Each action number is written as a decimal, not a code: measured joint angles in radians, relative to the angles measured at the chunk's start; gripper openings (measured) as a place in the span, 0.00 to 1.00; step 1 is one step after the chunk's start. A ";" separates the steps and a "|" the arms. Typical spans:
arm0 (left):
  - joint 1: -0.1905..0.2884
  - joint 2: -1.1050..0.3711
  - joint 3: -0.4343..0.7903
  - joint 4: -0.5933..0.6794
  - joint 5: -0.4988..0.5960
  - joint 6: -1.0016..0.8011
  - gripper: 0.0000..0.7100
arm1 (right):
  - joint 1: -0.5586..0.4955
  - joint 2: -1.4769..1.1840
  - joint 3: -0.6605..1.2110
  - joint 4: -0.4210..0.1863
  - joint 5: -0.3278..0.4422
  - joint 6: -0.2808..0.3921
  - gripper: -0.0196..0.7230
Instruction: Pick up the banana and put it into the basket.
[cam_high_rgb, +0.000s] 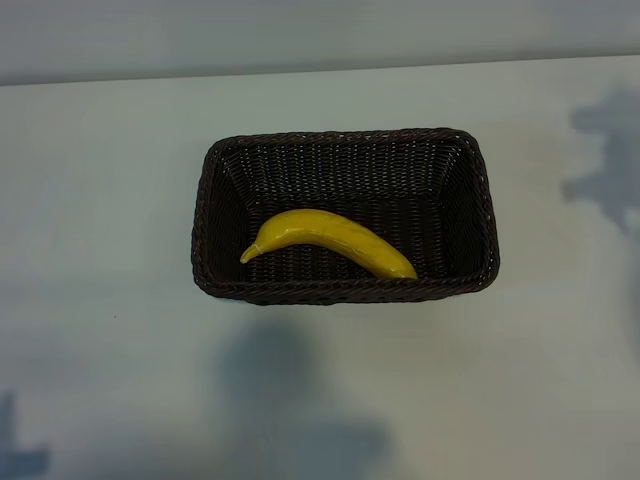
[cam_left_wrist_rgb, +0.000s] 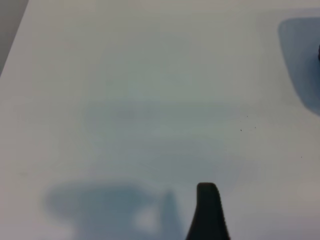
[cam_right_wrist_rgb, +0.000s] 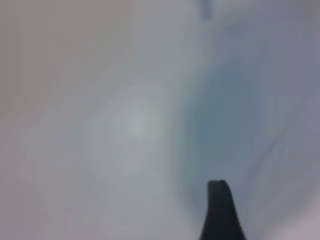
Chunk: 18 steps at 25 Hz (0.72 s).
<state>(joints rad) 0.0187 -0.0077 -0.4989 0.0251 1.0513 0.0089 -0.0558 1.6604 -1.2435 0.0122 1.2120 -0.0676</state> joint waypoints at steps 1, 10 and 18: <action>0.000 0.000 0.000 0.000 0.000 0.000 0.80 | 0.000 -0.031 0.046 -0.004 0.000 0.000 0.67; 0.000 0.000 0.000 0.000 0.000 0.000 0.80 | 0.000 -0.401 0.411 -0.018 0.002 0.018 0.67; 0.000 0.000 0.000 0.000 0.000 0.000 0.80 | 0.000 -0.734 0.692 -0.018 -0.099 0.055 0.67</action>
<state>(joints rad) 0.0187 -0.0077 -0.4989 0.0251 1.0513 0.0089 -0.0558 0.9267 -0.5513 -0.0062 1.1131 -0.0124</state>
